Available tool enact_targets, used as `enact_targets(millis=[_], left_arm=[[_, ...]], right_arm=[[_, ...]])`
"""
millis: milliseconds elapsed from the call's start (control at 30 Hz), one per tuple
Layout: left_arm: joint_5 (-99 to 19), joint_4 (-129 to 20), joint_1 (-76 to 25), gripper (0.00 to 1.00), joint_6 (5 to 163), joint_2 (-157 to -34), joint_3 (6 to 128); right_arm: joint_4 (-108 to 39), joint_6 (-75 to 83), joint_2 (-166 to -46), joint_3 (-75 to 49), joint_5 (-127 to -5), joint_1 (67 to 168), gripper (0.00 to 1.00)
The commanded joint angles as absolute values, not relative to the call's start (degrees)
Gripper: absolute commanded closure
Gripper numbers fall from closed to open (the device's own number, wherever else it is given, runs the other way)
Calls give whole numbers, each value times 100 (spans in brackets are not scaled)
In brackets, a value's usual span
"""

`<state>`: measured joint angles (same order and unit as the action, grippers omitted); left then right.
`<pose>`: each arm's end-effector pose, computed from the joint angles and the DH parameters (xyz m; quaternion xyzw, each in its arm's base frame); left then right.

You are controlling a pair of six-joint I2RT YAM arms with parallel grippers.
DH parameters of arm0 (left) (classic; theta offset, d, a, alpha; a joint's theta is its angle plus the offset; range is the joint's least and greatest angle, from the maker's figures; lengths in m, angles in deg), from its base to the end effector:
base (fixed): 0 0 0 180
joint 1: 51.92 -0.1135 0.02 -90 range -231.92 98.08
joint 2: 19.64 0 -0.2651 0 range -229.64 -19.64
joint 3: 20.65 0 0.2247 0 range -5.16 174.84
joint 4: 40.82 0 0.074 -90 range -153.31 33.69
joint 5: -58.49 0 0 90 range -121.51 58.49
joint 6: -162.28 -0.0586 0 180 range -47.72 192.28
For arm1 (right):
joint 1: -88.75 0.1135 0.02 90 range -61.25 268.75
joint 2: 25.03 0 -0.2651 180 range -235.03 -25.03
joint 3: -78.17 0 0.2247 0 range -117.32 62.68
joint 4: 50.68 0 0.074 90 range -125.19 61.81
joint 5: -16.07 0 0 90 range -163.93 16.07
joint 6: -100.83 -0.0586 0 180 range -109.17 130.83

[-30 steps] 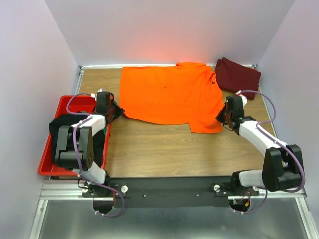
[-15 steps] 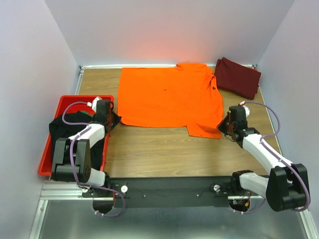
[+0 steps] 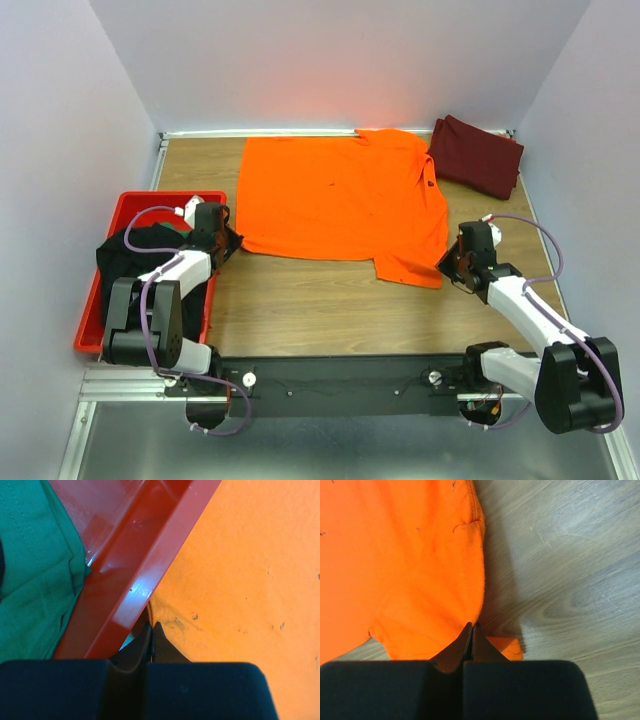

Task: Fold and stack the t-shirts
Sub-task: Flatten the tshirt out

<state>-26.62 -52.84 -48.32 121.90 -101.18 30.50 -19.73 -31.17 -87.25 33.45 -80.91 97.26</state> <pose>0.2723 -0.0121 0.1728 -0.3732 0.8347 -0.1457 0.3779 0.1973 0.0223 0.1816 0.2896 0.8875 0.0996 0.3445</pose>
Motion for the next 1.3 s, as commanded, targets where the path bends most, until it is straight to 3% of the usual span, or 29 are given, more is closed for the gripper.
enact_targets(millis=[0,667,733,833,967,1033,1267], left_arm=[[-1999,-5684,-5042,100,12088,-10243,2911],[-1938,-6421,-4656,100,12413,-9180,2604],[-1938,-6509,-4577,93,12440,-9022,2560],[-1920,-6579,-4489,72,12457,-8846,2490],[-1780,-6703,-4384,57,12501,-8732,2411],[-1666,-6816,-4331,56,12571,-8740,2428],[-1244,-7116,-4014,57,12844,-8828,2498]], right_arm=[[-1797,-3136,-8787,3342,-8210,9719,99],[-382,-3417,-7944,2920,-8448,9666,99],[-294,-3470,-7874,2937,-8395,9675,98],[-241,-3558,-7777,2955,-8334,9675,86],[-232,-3523,-7812,2876,-8281,9675,64],[-241,-3523,-7838,2858,-8315,9675,54],[-258,-3505,-7943,2858,-8403,9675,53]])
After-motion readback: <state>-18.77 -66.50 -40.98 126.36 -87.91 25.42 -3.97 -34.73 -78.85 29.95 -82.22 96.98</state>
